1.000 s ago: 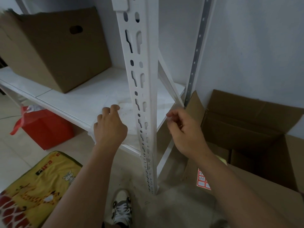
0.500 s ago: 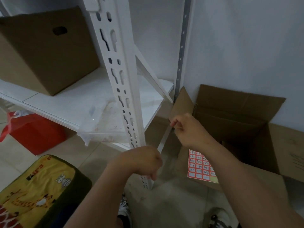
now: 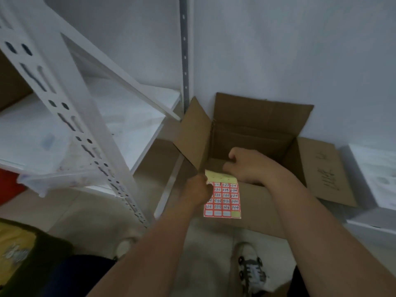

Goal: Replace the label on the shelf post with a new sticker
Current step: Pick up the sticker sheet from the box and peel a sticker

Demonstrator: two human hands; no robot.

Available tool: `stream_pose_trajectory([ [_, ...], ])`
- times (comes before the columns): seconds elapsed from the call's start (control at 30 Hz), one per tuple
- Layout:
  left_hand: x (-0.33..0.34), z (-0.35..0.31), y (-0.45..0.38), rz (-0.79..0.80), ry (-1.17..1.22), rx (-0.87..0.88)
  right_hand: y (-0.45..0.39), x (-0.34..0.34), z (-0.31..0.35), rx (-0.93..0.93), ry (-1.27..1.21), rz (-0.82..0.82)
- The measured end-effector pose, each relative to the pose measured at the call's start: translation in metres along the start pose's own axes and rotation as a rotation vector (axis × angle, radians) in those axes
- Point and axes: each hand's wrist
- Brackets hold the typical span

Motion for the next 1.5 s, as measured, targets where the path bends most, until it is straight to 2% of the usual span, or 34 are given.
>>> stream_pose_trajectory([
  [0.13, 0.037, 0.011, -0.007, -0.056, 0.133, -0.139, -0.001, -0.005, -0.009, -0.015, -0.005, -0.003],
  [0.23, 0.048, 0.005, -0.011, -0.088, 0.126, -0.257, -0.005, -0.006, -0.015, -0.025, -0.004, -0.007],
  [0.5, 0.069, -0.003, -0.026, -0.186, 0.335, -0.371, -0.013, -0.008, -0.024, -0.05, -0.023, -0.042],
  [0.67, 0.08, 0.009, -0.04, -0.186, 0.451, -0.348, -0.014, -0.01, -0.03, -0.048, -0.02, -0.047],
  [0.8, 0.086, 0.02, -0.053, -0.237, 0.494, -0.255, -0.012, -0.013, -0.033, -0.056, -0.014, -0.046],
  [0.87, 0.083, 0.016, -0.056, -0.221, 0.546, -0.273, -0.009, -0.014, -0.034, -0.064, -0.021, -0.05],
  [1.0, 0.049, -0.022, -0.045, -0.164, 0.648, -0.287, -0.011, -0.013, -0.029, -0.085, -0.009, -0.078],
  [1.13, -0.009, -0.062, -0.014, -0.173, 0.576, -0.088, -0.014, -0.013, -0.015, -0.108, -0.124, -0.226],
  [1.27, -0.062, -0.078, 0.03, -0.177, 0.395, 0.085, -0.01, -0.012, -0.004, -0.255, -0.13, -0.328],
  [1.4, -0.091, -0.081, 0.07, -0.156, 0.526, 0.084, -0.001, -0.005, 0.002, -0.485, -0.169, -0.363],
  [1.5, -0.102, -0.081, 0.086, -0.145, 0.591, 0.082, 0.009, -0.003, 0.005, -0.549, -0.237, -0.386],
])
Point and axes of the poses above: each hand's wrist, its own y-axis away from the middle knuckle, its own x-axis out of the palm, z = x × y, and after that the axes turned 1 degree about y, right-handed
